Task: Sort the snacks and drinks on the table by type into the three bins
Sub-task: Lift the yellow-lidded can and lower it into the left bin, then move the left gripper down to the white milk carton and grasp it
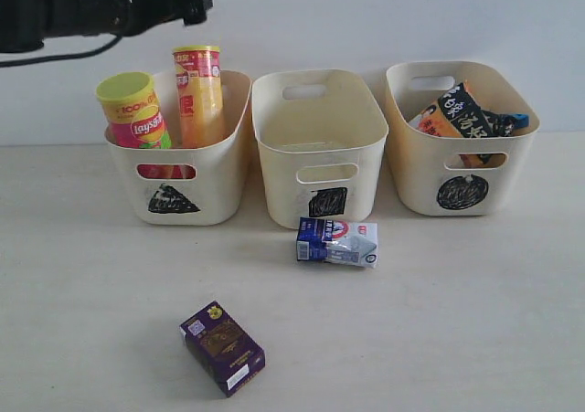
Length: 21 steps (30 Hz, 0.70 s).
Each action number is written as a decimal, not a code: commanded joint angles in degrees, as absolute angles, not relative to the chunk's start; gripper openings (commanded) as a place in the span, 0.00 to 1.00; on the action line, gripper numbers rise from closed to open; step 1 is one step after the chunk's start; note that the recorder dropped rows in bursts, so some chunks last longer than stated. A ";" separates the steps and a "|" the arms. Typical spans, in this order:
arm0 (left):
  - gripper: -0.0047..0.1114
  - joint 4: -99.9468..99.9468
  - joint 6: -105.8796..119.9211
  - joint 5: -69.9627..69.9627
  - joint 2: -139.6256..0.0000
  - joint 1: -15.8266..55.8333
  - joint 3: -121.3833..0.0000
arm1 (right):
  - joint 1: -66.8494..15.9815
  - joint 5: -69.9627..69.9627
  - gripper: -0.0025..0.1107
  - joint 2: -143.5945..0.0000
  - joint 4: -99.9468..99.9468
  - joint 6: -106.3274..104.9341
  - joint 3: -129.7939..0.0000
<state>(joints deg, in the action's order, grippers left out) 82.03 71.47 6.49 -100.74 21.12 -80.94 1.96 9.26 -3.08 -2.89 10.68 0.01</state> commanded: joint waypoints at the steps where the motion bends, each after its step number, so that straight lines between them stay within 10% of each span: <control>1: 0.52 82.05 71.98 2.46 -94.43 20.91 -81.23 | 2.24 9.25 0.02 -3.03 -3.07 10.60 0.00; 5: 0.09 79.73 72.19 -4.78 -89.65 20.91 -79.95 | 2.24 9.25 0.02 -3.03 -3.07 10.60 0.00; 21: 0.08 23.16 42.26 -61.73 -84.36 24.34 -78.54 | 2.24 9.01 0.02 0.00 -3.07 10.60 0.00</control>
<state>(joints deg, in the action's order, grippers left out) 23.34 38.85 -56.44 -84.90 21.89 -77.87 1.96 9.26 -0.39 -2.78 10.68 0.01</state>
